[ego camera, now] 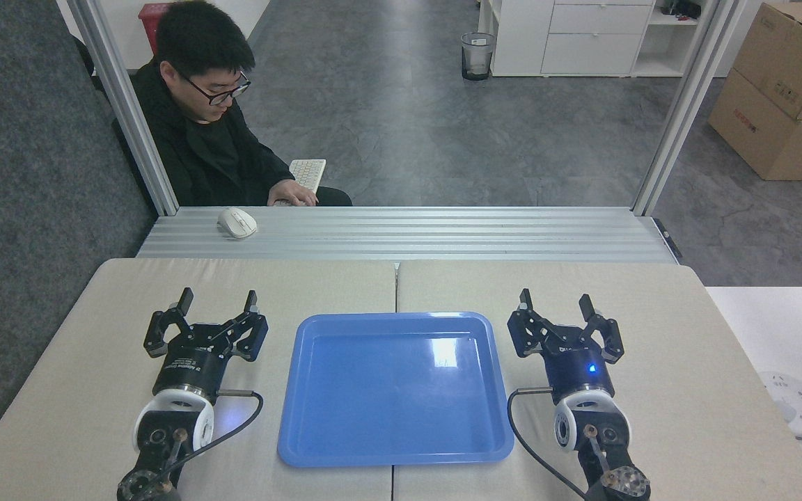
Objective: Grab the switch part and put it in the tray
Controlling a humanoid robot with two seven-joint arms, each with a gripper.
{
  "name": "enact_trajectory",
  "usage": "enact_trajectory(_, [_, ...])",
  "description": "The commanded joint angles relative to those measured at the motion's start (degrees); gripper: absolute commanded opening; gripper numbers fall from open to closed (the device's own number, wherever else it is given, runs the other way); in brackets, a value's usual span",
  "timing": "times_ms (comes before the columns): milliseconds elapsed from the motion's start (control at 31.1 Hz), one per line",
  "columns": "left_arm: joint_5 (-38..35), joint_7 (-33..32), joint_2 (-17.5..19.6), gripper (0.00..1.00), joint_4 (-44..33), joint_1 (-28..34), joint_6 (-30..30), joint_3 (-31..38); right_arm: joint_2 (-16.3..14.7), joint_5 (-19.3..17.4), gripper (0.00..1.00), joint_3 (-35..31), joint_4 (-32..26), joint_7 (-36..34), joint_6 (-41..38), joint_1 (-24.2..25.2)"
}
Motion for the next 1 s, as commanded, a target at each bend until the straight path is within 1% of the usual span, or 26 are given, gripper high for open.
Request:
enact_trajectory(0, [0.0,0.1,-0.14,0.99,0.01,0.04,0.04,1.58,0.01,0.0,1.0,-0.05,0.06,0.0,0.0,0.0])
enact_trajectory(675, [0.17,0.72,-0.32,0.99,-0.08,0.57,0.13,1.67,-0.61,0.0,1.0,0.22,0.15,0.0,-0.09,0.0])
enact_trajectory(739, [0.7,0.72,-0.32,0.99,-0.08,0.66,0.65,1.84,-0.61,0.0,1.0,0.31,0.15,0.0,-0.09,0.0])
enact_trajectory(835, [1.75,0.81,-0.32,1.0,-0.08,0.66,3.37,1.85,-0.7,0.0,1.0,0.31,0.15,0.0,-0.09,0.0])
enact_trajectory(964, [2.02,0.98,-0.14,1.0,0.09,0.75,3.65,1.85,-0.61,0.0,1.0,0.31,0.15,-0.09,-0.09,0.0])
